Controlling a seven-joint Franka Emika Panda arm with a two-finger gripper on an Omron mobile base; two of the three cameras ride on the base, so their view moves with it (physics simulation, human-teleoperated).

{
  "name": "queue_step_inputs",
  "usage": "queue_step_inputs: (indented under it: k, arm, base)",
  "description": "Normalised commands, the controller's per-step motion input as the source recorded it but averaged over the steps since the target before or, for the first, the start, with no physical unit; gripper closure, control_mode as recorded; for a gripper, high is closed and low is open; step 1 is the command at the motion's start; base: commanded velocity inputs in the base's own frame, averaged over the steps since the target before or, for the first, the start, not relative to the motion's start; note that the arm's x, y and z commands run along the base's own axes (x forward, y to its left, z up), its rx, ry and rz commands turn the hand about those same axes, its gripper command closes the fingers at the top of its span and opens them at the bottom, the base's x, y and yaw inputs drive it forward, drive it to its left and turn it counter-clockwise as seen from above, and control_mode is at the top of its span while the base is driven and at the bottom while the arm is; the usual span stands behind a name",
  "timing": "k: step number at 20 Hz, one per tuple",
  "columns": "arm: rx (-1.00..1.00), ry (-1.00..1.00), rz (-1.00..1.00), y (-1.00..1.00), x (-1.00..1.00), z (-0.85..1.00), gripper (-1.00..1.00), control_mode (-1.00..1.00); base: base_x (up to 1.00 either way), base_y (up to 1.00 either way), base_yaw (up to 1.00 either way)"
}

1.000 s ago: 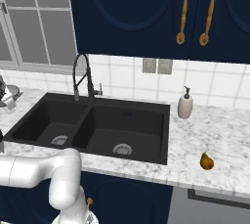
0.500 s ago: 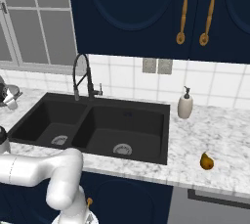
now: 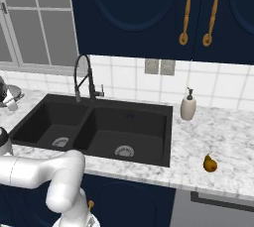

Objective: Put the colander in the sink, put the pear, mango in the colander, and turn on the sink faucet and pour water over the colander.

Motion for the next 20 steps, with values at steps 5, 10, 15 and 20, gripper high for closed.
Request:
queue_step_inputs:
  k: [5,10,15,20]
  arm:
    - [0.0,0.0,-0.11,-0.1,-0.01,-0.21,1.0,-1.0]
    - [0.1,-0.08,-0.11,-0.26,-0.39,-0.02,1.0,-1.0]
    - [0.14,-0.07,-0.14,-0.35,-0.72,0.05,1.0,-1.0]
    - [0.14,-0.08,-0.21,-0.58,-0.92,0.04,1.0,-1.0]
  base:
    - [0.0,0.0,0.0]
    - [0.0,0.0,0.0]
    - [0.0,0.0,0.0]
    - [0.0,0.0,0.0]
